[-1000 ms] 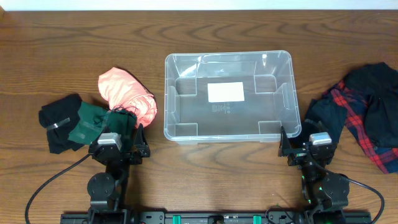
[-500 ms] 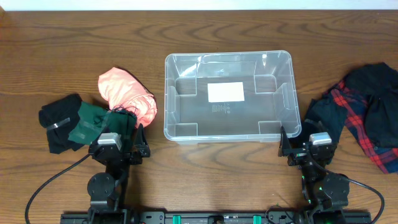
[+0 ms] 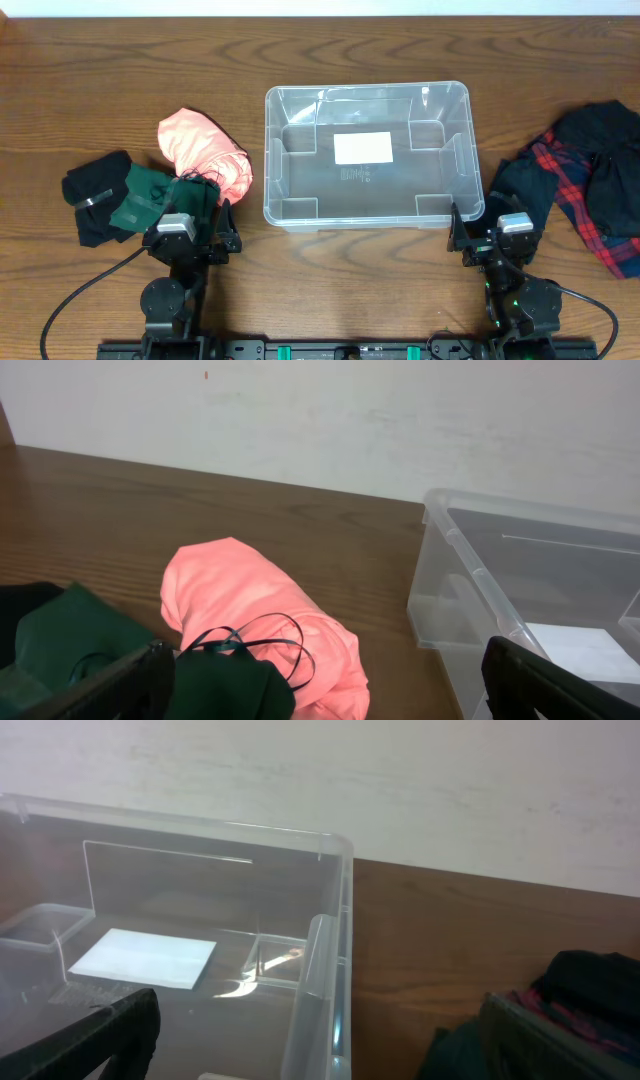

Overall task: Pack container
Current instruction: 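Move the right gripper toward the black garment on the right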

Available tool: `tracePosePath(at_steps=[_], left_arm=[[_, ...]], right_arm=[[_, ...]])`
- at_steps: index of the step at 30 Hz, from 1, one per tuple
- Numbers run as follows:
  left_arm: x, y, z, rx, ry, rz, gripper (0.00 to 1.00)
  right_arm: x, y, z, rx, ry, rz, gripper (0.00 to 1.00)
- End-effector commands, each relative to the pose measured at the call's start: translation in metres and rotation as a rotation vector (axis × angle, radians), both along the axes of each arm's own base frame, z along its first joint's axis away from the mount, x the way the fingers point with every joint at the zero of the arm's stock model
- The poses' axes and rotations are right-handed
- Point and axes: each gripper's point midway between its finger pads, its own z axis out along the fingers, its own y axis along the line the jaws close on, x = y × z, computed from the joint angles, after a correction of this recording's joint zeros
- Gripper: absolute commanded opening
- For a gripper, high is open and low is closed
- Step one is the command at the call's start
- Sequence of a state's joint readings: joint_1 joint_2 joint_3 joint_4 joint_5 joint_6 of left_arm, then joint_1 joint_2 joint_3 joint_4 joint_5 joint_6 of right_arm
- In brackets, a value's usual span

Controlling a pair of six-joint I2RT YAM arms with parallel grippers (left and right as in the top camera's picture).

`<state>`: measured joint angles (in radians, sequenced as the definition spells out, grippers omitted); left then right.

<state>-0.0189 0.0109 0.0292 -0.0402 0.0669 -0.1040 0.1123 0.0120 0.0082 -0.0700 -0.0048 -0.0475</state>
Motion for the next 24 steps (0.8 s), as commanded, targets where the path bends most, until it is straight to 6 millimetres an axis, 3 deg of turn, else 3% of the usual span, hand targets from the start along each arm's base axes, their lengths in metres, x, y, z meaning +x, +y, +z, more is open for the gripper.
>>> tracePosePath(at_steps=[1, 10, 14, 18, 24], left_arm=[[0.0, 0.002, -0.017, 0.009, 0.044, 0.014, 0.98], [0.0, 0.001, -0.017, 0.004, 0.044, 0.008, 0.98], [-0.002, -0.006, -0.007, -0.051, 0.034, -0.028, 0.98], [-0.008, -0.015, 0.016, -0.084, 0.053, -0.076, 0.98], [-0.015, -0.014, 0.074, -0.083, 0.144, -0.069, 0.98]], right_arm=[[0.0, -0.001, -0.001, -0.002, 0.0, -0.001, 0.99], [0.0, 0.0, 0.001, 0.002, -0.007, 0.0, 0.99], [0.0, 0.0, 0.021, 0.114, -0.06, -0.004, 0.99], [-0.005, -0.003, 0.043, 0.128, -0.063, -0.017, 0.99], [-0.007, -0.024, 0.096, 0.056, -0.009, -0.134, 0.99]])
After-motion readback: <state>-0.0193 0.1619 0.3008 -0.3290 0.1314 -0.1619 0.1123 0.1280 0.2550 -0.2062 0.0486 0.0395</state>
